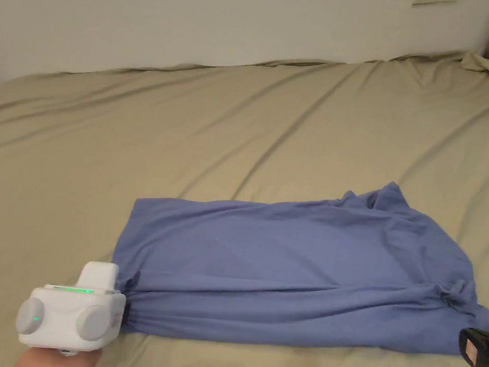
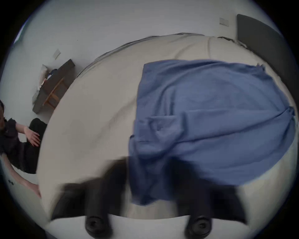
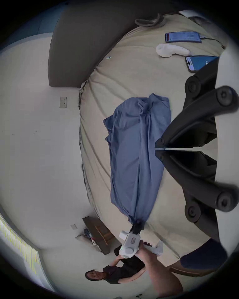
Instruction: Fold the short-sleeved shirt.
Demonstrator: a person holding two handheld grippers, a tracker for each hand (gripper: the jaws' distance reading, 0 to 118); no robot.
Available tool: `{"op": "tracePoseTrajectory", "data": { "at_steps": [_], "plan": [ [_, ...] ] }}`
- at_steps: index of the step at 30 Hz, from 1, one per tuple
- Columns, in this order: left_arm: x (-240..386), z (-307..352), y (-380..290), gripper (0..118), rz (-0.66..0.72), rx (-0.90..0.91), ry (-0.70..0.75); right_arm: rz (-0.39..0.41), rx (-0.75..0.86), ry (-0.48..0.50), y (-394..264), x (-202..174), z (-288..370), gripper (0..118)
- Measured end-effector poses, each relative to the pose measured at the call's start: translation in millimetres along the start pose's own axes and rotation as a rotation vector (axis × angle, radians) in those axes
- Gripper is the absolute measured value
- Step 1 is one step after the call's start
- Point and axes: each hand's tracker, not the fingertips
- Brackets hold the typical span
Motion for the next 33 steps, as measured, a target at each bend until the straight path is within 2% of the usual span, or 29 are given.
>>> {"op": "tracePoseTrajectory", "data": {
  "at_steps": [1, 2, 3, 6, 8, 9, 10, 11, 12, 14, 17, 18, 19, 20, 21, 22, 23, 24, 25, 26, 27, 33],
  "plan": [
    [3, 8, -3, 0, 0.029, 0.014, -0.033, 0.001, -0.013, -0.021, 0, 3, -2, 5],
    [6, 16, -5, 0, 0.031, 0.005, -0.009, -0.005, -0.041, -0.053, -3, 16, -10, 5],
    [0, 24, -7, 0, 0.063, 0.024, -0.052, -0.006, -0.061, -0.082, -3, 22, -16, 5],
    [-21, 52, -16, 0, 0.298, 0.068, -0.222, -0.021, -0.077, -0.067, 0, 51, -43, 5],
    [-26, 73, -19, 0, 0.351, 0.068, -0.24, -0.087, -0.104, 0.08, 5, 70, -60, 9],
    [-25, 78, -19, 0, 0.33, 0.07, -0.238, -0.108, -0.124, 0.099, 6, 78, -69, 35],
    [-24, 82, -18, 0, 0.317, 0.074, -0.239, -0.103, -0.17, 0.066, 7, 81, -84, 105],
    [-24, 83, -16, 0, 0.311, 0.077, -0.239, -0.066, -0.25, 0.027, 5, 85, -105, 118],
    [-24, 84, -16, 0, 0.306, 0.077, -0.24, -0.02, -0.211, -0.008, -7, 89, -127, 114],
    [-24, 81, -16, 0, 0.295, 0.072, -0.228, 0.031, -0.317, -0.058, -15, 90, -150, 115],
    [-26, 74, -19, 0, 0.295, 0.04, -0.21, 0.006, -0.386, -0.066, -33, 97, -182, 115],
    [-27, 72, -22, 0, 0.307, 0.036, -0.213, 0.017, -0.404, -0.102, -30, 103, -180, 115],
    [-29, 70, -23, 0, 0.323, 0.028, -0.217, 0.026, -0.417, -0.144, -31, 105, -184, 114],
    [-29, 68, -25, 0, 0.326, 0.022, -0.223, 0.023, -0.408, -0.127, -33, 107, -189, 109],
    [-29, 66, -27, 0, 0.326, 0.014, -0.222, 0.003, -0.409, -0.096, -33, 111, -190, 98],
    [-30, 63, -30, 0, 0.329, 0.005, -0.218, -0.054, -0.423, -0.046, -32, 112, -190, 93],
    [-31, 60, -30, 0, 0.33, -0.004, -0.217, -0.023, -0.418, -0.086, -27, 110, -185, 73],
    [-33, 59, -31, 0, 0.339, -0.013, -0.221, 0.023, -0.418, -0.053, -21, 109, -180, 40],
    [-35, 59, -33, 0, 0.35, -0.02, -0.235, 0.047, -0.404, -0.017, -16, 112, -174, 16],
    [-37, 61, -35, 0, 0.363, -0.023, -0.255, 0.061, -0.372, -0.052, -13, 112, -166, 15],
    [-40, 63, -34, 0, 0.379, -0.026, -0.278, 0.044, -0.354, -0.001, -9, 114, -158, 15],
    [-56, 106, -42, 0, 0.373, -0.011, -0.323, 0.077, -0.304, 0.053, 12, 102, -94, 15]
  ]
}}
